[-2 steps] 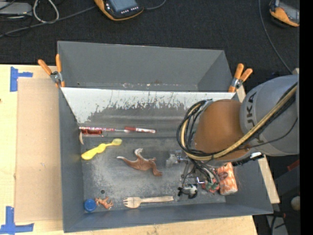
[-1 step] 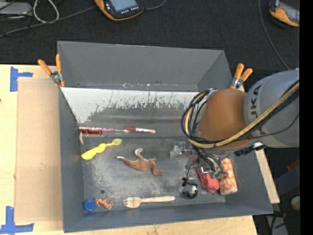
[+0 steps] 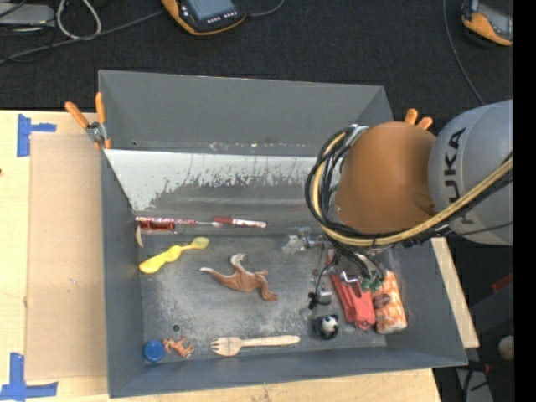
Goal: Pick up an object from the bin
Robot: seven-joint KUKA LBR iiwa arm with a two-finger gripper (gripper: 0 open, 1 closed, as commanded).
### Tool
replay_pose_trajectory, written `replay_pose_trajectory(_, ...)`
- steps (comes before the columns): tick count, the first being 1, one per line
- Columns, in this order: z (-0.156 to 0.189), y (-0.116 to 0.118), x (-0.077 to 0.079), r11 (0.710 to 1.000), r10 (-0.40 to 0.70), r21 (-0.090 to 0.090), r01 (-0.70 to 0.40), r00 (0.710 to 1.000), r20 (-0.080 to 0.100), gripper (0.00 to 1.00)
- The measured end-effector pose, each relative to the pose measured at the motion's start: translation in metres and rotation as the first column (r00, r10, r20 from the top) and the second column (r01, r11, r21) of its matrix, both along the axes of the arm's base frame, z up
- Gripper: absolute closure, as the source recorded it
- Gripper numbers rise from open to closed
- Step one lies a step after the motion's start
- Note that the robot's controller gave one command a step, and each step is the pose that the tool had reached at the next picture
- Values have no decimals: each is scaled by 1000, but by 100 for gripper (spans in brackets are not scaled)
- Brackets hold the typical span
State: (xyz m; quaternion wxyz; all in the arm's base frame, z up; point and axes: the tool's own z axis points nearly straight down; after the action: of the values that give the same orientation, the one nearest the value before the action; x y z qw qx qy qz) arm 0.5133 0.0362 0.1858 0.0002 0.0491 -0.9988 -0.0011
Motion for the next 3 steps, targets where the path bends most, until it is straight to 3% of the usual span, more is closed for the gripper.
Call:
replay_pose_trajectory(1, -19, 2, 15, 999, -32, 0, 32, 999, 4, 0)
replay_pose_trajectory(2, -55, 18, 26, 993, 115, 0, -115, 993, 7, 0)
replay_pose_trajectory(3, -107, 69, 21, 1000, -8, 0, 8, 1000, 1, 0)
